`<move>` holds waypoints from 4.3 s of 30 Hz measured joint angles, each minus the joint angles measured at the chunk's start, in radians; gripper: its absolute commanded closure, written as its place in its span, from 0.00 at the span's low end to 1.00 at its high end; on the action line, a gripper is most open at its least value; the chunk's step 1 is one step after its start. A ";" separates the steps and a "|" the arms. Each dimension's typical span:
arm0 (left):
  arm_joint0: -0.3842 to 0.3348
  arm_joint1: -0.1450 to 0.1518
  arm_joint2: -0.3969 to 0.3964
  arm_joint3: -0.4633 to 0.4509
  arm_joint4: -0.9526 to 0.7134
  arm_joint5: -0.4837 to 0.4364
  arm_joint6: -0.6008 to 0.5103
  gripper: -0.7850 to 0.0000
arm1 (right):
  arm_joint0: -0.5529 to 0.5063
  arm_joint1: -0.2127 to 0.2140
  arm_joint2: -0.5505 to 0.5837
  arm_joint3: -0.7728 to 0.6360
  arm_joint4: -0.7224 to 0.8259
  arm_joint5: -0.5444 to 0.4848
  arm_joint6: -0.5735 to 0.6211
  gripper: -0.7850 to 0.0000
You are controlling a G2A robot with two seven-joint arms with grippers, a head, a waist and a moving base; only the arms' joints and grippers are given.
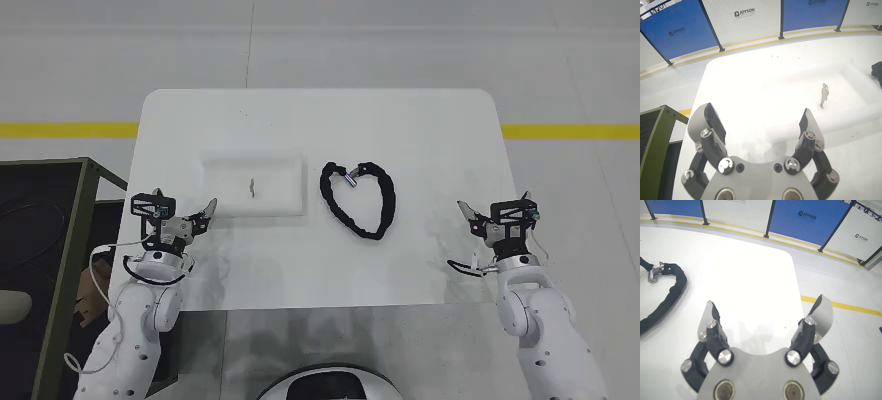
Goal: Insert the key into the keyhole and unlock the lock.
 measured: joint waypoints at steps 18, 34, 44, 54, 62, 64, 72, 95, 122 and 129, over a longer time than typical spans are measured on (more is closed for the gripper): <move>-0.740 0.004 0.071 0.217 -0.614 0.069 -1.178 0.00 | 0.000 0.000 0.000 0.000 0.000 0.000 0.000 0.00; -1.111 -0.021 0.534 0.615 -0.694 0.146 -1.536 0.70 | 0.000 0.000 0.000 0.000 0.000 0.000 0.000 0.00; -1.168 -0.008 0.621 0.666 -0.690 0.142 -1.536 0.90 | 0.000 0.000 0.000 0.000 0.000 0.000 0.000 0.00; -1.190 0.004 0.644 0.628 -0.700 0.140 -1.536 1.00 | 0.000 0.000 0.000 0.000 0.000 0.000 0.000 0.00; -1.210 0.039 0.605 0.501 -0.657 0.191 -1.536 1.00 | 0.000 0.000 0.000 0.000 0.000 0.000 0.000 0.00; -1.197 0.049 0.549 0.458 -0.681 0.210 -1.517 1.00 | 0.000 0.000 0.000 0.000 0.000 0.000 0.000 0.00; -0.967 0.083 0.185 0.387 -1.061 0.160 -1.213 1.00 | 0.000 0.000 0.000 0.000 0.000 0.000 0.000 0.00; -0.791 0.088 0.023 0.498 -1.451 0.023 -1.119 1.00 | 0.002 -0.011 -0.038 -0.044 0.060 -0.017 0.000 0.00; -0.791 0.088 0.023 0.498 -1.451 0.023 -1.119 1.00 | 0.339 -0.095 -0.489 -0.068 0.410 -0.111 0.095 0.00; -0.791 0.088 0.023 0.498 -1.451 0.023 -1.119 1.00 | 0.434 -0.097 -0.529 -0.040 0.492 -0.415 0.300 0.00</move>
